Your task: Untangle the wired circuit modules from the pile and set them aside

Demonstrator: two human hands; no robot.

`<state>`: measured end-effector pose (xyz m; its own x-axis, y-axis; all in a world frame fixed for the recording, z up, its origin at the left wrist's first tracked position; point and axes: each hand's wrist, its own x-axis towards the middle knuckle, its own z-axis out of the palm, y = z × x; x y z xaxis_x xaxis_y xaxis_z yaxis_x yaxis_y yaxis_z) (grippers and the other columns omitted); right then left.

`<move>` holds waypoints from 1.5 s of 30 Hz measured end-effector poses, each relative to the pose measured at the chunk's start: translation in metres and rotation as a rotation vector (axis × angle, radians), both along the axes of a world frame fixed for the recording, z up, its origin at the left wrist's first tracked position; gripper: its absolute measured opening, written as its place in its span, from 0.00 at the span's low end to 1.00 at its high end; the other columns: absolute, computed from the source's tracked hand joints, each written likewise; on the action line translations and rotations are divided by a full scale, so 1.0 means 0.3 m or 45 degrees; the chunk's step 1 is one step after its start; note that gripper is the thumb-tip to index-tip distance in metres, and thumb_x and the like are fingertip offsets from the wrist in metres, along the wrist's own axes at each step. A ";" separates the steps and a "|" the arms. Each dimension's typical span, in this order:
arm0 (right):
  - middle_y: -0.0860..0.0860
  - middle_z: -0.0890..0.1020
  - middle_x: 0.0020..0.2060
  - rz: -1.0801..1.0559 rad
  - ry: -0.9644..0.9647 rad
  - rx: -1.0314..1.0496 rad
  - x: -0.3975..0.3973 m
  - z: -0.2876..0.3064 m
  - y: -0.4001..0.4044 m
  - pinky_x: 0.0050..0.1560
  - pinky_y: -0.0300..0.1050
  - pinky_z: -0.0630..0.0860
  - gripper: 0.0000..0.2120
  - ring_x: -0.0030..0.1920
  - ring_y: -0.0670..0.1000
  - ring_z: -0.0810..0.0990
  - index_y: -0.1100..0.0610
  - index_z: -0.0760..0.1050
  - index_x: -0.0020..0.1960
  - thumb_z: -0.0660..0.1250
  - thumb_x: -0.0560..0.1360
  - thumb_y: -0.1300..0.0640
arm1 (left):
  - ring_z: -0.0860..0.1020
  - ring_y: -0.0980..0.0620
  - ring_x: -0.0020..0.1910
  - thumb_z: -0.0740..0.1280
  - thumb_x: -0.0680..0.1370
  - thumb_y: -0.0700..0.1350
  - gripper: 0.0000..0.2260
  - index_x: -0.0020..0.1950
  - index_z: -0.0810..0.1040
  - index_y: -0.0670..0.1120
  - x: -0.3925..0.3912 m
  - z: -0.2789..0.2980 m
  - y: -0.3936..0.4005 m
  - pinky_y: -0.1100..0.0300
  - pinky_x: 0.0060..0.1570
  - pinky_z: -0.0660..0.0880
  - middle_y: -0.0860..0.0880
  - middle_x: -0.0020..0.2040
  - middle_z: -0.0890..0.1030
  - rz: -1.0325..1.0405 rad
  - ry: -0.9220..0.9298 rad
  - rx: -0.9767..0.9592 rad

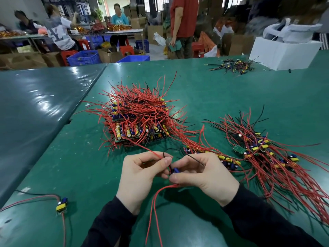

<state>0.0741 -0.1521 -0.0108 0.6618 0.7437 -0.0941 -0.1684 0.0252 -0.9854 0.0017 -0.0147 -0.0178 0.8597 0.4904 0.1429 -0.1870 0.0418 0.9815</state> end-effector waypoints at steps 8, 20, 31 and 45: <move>0.53 0.83 0.32 0.026 -0.156 -0.142 0.001 -0.007 0.005 0.35 0.37 0.78 0.10 0.31 0.47 0.80 0.59 0.81 0.40 0.75 0.64 0.72 | 0.74 0.54 0.25 0.71 0.68 0.30 0.06 0.35 0.84 0.39 0.001 -0.002 0.009 0.66 0.26 0.72 0.44 0.28 0.79 0.116 0.153 -0.201; 0.55 0.83 0.33 0.286 0.122 -0.108 0.011 0.015 -0.010 0.39 0.41 0.81 0.12 0.32 0.50 0.82 0.60 0.83 0.41 0.67 0.69 0.75 | 0.78 0.54 0.27 0.70 0.63 0.38 0.05 0.36 0.76 0.43 -0.020 0.040 0.071 0.67 0.26 0.76 0.45 0.34 0.80 -0.408 0.413 -0.835; 0.52 0.81 0.29 0.292 0.120 -0.023 -0.004 0.014 -0.008 0.29 0.36 0.75 0.04 0.28 0.47 0.79 0.58 0.83 0.33 0.75 0.63 0.58 | 0.78 0.56 0.27 0.85 0.46 0.44 0.22 0.36 0.84 0.43 -0.036 0.034 0.074 0.70 0.24 0.74 0.48 0.30 0.78 -0.540 0.271 -0.845; 0.51 0.80 0.27 0.152 -0.394 -0.039 -0.025 -0.002 0.003 0.33 0.38 0.73 0.10 0.27 0.46 0.76 0.56 0.79 0.34 0.73 0.70 0.67 | 0.77 0.52 0.24 0.71 0.71 0.32 0.04 0.37 0.81 0.39 -0.011 0.016 0.015 0.65 0.21 0.70 0.41 0.28 0.81 0.229 0.040 0.017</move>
<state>0.0667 -0.1513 -0.0114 0.5708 0.8177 0.0744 0.1388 -0.0068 -0.9903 -0.0015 -0.0102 -0.0130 0.7623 0.6351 0.1247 -0.1592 -0.0027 0.9872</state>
